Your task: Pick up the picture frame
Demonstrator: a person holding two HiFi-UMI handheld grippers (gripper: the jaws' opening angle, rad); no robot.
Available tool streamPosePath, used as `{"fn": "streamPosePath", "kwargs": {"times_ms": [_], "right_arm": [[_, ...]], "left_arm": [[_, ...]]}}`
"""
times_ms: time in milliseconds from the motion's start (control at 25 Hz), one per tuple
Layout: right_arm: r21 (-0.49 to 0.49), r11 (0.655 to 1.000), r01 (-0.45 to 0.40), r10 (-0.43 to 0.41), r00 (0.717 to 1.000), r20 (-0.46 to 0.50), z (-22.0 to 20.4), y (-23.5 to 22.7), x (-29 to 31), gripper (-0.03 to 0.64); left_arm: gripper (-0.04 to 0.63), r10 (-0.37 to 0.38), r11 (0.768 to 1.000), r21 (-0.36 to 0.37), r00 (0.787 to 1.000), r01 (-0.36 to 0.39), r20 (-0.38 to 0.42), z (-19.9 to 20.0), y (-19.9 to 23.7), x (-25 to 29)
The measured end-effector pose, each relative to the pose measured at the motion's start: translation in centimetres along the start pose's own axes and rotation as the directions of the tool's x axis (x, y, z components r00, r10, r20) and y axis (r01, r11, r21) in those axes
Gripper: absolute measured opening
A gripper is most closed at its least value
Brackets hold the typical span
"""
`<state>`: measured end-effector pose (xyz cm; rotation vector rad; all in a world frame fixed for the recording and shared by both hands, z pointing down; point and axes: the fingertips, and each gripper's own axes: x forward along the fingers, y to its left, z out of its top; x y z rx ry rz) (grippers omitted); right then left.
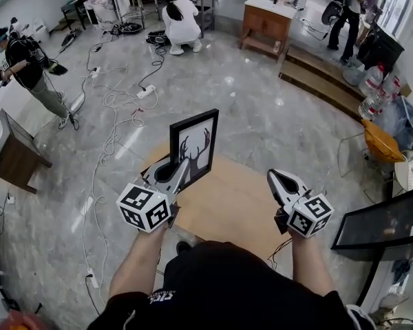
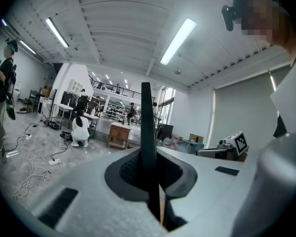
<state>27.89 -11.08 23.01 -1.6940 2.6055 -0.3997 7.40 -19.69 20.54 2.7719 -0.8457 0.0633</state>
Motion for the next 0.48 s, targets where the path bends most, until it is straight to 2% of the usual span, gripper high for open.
{"fn": "streamPosePath", "kwargs": {"times_ms": [160,480], "right_arm": [[0.002,1.000,-0.014,0.014,1.000,-0.001,0.0,0.8,0.3,0.002],[-0.006,0.999,-0.031,0.031,0.999,-0.009,-0.4,1.9,0.4,0.002]], "left_arm": [[0.025,0.011,0.999,0.033,1.000,-0.011,-0.001,0.0,-0.4,-0.8],[0.024,0.016,1.000,-0.002,1.000,-0.016,0.013,-0.3,-0.6,-2.0]]}}
